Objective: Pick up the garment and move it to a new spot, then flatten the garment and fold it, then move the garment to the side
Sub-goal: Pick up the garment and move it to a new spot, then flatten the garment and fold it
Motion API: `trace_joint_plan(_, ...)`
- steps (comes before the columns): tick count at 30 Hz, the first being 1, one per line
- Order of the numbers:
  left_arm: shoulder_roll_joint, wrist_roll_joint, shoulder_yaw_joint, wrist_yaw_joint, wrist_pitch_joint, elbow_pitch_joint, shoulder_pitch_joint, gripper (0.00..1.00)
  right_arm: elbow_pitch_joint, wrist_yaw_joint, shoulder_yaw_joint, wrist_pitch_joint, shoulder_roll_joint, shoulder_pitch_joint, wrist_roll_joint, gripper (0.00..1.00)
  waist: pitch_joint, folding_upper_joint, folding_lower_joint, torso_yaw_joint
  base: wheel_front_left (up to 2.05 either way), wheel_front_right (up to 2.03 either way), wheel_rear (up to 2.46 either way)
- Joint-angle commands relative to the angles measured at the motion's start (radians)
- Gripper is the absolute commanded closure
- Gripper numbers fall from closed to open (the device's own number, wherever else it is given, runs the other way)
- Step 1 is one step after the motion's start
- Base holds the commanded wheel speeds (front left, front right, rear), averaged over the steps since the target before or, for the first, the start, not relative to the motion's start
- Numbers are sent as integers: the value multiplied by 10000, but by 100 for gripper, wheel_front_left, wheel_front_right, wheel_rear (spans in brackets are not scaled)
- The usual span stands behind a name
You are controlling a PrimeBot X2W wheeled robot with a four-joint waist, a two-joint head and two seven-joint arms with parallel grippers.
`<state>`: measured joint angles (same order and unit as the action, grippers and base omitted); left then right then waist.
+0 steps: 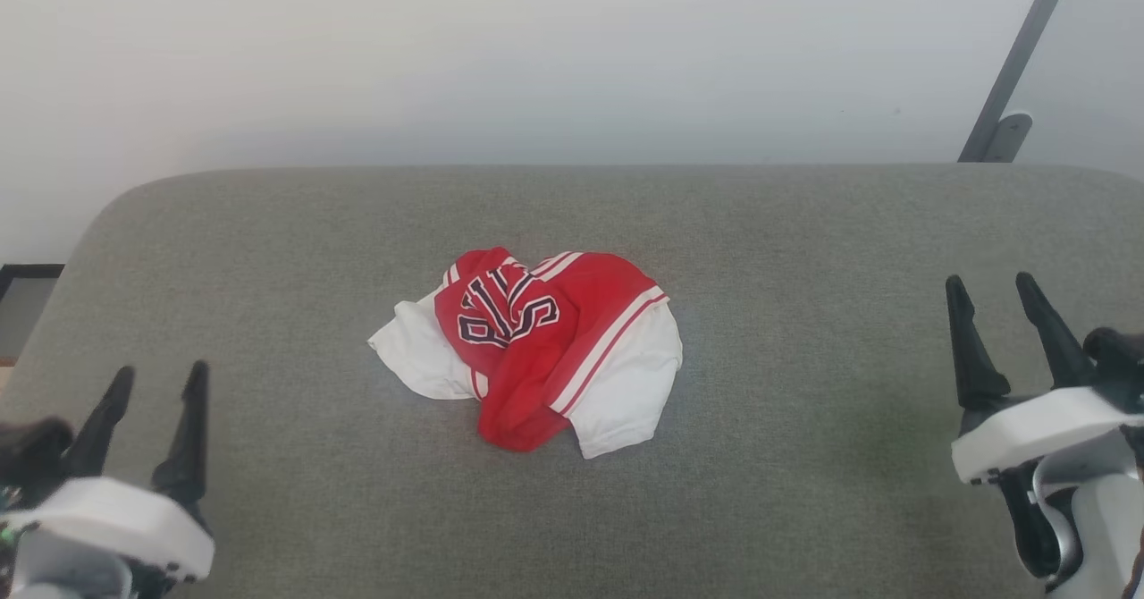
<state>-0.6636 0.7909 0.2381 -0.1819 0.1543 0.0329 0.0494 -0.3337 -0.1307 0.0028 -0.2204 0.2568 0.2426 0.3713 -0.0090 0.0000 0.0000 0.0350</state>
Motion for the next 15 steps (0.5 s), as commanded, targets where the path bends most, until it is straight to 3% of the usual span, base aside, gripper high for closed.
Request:
trace_joint_plan(1, -17, 3, -198, 39, 402, 112, -360, 0, -33, 0, -15, -128, -31, -207, 45, 0, -34, 0, 0, 21, 0, 0, 0)
trace_joint_plan(15, 405, 29, -1237, 420, 1082, 235, -1600, 0, 3, 0, -90, -265, -136, -645, 68, 0, -79, 0, 0, 153, 0, 0, 0)
